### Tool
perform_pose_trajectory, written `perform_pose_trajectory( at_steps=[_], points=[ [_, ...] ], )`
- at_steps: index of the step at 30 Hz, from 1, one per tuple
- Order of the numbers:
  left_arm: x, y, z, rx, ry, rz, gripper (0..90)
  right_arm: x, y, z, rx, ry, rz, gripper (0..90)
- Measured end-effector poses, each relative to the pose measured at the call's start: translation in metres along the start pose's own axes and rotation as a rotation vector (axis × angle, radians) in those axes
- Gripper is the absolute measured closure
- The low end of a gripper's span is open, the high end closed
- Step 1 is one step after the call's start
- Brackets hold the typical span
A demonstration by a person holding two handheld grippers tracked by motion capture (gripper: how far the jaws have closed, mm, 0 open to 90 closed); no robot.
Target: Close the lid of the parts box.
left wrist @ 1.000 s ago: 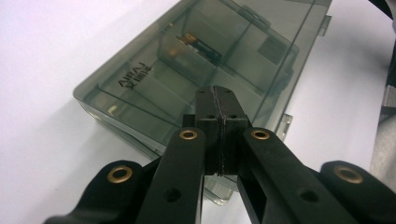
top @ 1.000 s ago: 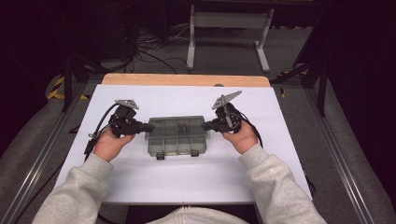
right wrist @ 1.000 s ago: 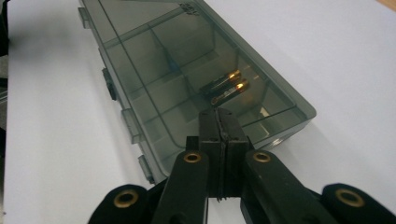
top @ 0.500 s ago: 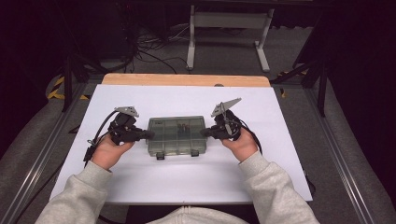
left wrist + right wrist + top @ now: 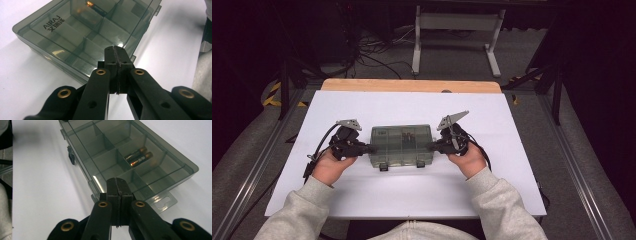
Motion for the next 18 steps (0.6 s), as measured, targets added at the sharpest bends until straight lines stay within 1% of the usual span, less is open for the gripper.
perform_pose_trajectory(
  at_steps=[3, 18],
  points=[
    [-0.002, 0.000, 0.003, 0.012, -0.008, -0.001, 89.1, -0.003, 0.001, 0.005, 0.006, -0.004, 0.008, 90.0],
    [-0.008, -0.002, 0.009, 0.014, -0.019, -0.005, 89.0, -0.008, 0.002, 0.011, -0.007, -0.029, 0.011, 90.0]
  ],
)
Point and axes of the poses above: each handheld gripper's, and its own axes: z roughly forward along the jaws, x roughly out of its top, y roughly to its right, the point moved 7 cm from there along z, roughly forward along the jaws, and after that the axes turned 12 degrees about x, right-handed, at the moved point
